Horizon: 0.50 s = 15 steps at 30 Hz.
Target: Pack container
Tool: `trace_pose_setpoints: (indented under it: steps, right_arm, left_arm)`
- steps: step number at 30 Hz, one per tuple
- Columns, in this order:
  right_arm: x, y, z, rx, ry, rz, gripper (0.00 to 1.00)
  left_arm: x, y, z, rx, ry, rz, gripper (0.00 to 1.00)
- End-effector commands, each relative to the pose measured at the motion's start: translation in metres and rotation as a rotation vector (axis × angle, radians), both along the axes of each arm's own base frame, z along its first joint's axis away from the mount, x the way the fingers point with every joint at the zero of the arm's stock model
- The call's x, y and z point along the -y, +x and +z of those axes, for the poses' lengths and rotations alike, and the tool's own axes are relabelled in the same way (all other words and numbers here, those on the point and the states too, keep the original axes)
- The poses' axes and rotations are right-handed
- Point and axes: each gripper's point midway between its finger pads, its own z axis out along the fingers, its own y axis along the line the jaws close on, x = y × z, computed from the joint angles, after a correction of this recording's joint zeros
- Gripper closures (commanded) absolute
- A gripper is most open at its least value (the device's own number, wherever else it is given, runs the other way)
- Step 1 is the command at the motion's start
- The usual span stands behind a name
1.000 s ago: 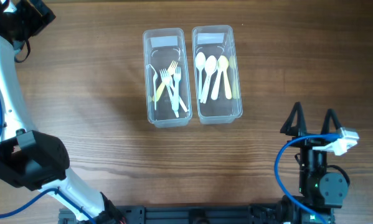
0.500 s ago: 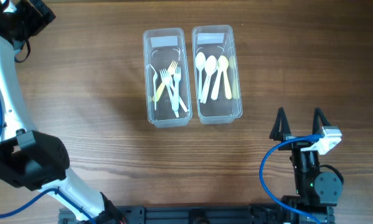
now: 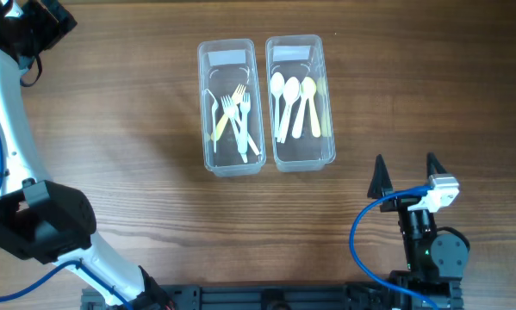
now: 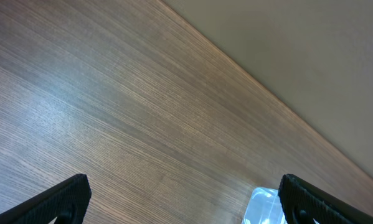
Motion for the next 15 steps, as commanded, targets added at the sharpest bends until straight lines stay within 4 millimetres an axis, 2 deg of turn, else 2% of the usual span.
trace_pose_setpoints:
  steps: [1,9,15]
  right_arm:
    - [-0.0042,-0.0009,-0.0047,-0.01,-0.076,0.018,0.0]
    - [-0.0099,-0.0011,-0.0084,-0.004,-0.3,0.033,0.0]
    - [-0.0098,-0.0011,-0.0086,-0.005,-0.304,0.032,0.0]
  left_arm:
    - [-0.0006,-0.0016,0.0136,0.03,0.011,0.001,0.0]
    - [-0.0006,-0.0016,0.0136,0.03,0.011,0.001,0.0]
    - [-0.0006,-0.0016,0.0136,0.03,0.011,0.001,0.0]
